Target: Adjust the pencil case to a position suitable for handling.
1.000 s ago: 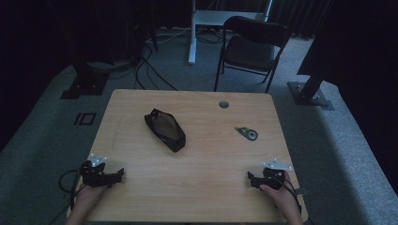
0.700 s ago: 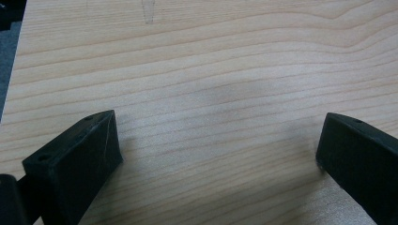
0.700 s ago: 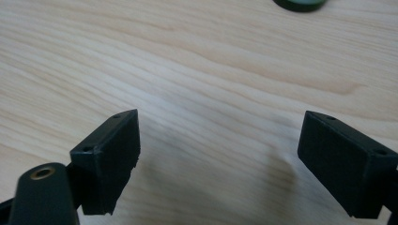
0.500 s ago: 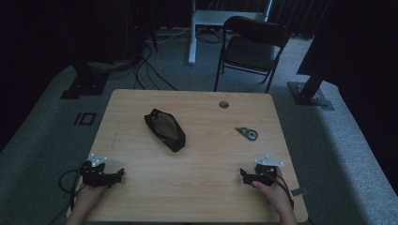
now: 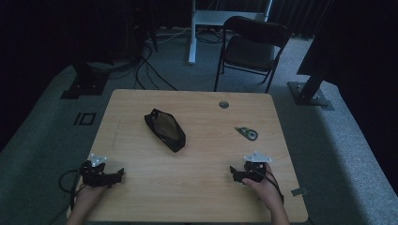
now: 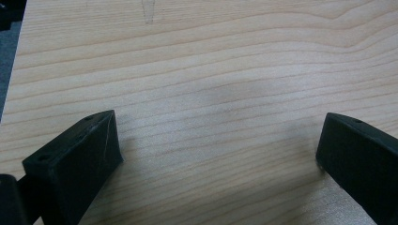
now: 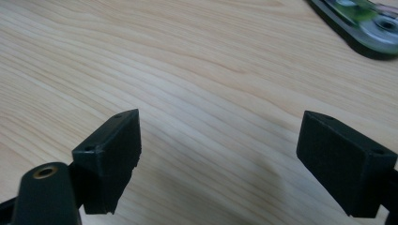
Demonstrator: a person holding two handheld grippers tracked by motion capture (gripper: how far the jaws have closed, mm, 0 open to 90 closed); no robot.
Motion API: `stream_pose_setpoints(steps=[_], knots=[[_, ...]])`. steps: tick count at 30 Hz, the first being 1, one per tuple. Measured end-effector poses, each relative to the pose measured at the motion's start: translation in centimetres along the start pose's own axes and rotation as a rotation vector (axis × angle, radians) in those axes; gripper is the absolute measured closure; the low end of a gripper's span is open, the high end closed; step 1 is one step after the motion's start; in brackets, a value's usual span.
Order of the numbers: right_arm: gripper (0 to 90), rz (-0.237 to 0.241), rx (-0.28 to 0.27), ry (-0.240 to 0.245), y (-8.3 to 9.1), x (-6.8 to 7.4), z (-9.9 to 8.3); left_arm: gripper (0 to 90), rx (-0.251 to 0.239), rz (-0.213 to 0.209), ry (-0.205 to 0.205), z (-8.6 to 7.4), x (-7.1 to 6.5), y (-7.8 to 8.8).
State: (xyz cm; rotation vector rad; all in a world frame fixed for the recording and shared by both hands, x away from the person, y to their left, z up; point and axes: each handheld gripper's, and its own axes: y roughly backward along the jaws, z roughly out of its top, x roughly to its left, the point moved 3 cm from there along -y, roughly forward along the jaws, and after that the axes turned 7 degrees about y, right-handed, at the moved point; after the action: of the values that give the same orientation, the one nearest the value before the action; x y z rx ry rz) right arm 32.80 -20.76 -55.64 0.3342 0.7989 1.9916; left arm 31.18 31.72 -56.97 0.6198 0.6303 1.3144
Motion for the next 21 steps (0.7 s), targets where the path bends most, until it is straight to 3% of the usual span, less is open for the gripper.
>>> stream_pose_setpoints(steps=[21], knots=[[14.8, 0.083, -0.045, 0.049, -1.7, 3.7, 2.9, 0.2, 0.000, 0.000, 0.000, 0.0, 0.0, 0.0]])
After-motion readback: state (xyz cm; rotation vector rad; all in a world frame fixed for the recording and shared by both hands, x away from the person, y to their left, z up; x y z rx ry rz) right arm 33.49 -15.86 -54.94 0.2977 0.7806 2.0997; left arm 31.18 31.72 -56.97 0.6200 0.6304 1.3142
